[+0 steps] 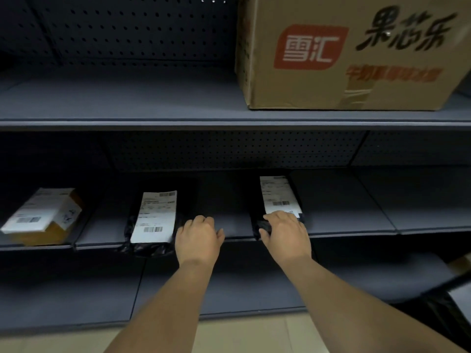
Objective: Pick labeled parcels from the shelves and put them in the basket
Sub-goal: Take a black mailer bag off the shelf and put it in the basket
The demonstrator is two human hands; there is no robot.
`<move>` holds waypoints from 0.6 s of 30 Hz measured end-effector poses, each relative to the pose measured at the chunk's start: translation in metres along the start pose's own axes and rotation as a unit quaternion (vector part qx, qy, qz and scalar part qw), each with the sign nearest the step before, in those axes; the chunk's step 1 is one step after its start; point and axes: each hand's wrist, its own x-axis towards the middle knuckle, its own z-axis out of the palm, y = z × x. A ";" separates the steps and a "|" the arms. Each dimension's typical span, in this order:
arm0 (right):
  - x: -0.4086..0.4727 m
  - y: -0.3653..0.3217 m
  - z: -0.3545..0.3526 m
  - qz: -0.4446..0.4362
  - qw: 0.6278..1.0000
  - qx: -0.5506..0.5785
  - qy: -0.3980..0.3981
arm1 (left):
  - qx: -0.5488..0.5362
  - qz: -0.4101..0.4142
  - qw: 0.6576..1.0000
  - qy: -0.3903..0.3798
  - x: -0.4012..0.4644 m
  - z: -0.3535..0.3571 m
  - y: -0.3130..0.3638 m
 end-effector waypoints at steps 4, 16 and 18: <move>-0.006 0.030 -0.008 0.010 1.000 0.015 0.008 | 0.006 -0.014 1.000 -0.001 -0.010 0.006 0.027; -0.018 0.096 -0.020 0.032 0.998 0.050 0.014 | -0.034 -0.035 0.999 0.017 -0.025 0.016 0.087; -0.016 0.101 -0.019 0.043 0.997 0.057 0.011 | -0.056 -0.050 0.997 0.012 -0.023 0.017 0.091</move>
